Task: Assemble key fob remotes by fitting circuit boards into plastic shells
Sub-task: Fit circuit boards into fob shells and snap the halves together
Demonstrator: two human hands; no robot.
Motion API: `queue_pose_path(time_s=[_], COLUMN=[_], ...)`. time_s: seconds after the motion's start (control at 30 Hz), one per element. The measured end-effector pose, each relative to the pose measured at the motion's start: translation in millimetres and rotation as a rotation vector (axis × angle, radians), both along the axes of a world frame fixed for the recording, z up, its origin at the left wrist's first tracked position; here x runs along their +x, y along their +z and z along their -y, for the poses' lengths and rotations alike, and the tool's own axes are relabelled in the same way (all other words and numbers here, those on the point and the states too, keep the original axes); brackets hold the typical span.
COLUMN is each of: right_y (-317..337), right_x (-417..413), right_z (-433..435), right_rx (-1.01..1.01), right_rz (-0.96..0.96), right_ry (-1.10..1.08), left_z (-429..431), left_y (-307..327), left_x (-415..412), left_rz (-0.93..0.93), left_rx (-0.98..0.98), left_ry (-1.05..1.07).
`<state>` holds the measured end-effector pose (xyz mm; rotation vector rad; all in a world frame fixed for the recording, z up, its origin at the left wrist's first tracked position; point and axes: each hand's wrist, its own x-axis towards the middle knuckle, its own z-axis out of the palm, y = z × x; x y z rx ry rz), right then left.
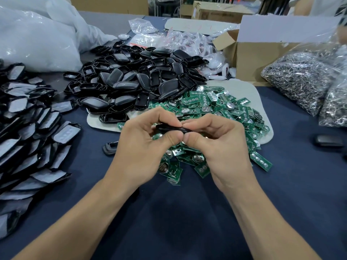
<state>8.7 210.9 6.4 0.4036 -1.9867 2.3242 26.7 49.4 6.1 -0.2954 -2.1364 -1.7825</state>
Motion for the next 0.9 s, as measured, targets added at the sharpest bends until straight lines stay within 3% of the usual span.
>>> queue_pose_path(time_s=[0.7, 0.9], right_y=[-7.0, -6.1], right_x=[-0.5, 0.5], right_z=[7.0, 11.0], right_rx=[-0.05, 0.224], right_rz=[0.08, 0.073], right_ry=[-0.046, -0.025], left_z=[-5.8, 4.4], left_y=[-4.4, 1.8], left_x=[4.5, -0.9], left_rz=[0.08, 0.076], left_rx=[-0.028, 0.061], left_ry=[0.107, 0.096])
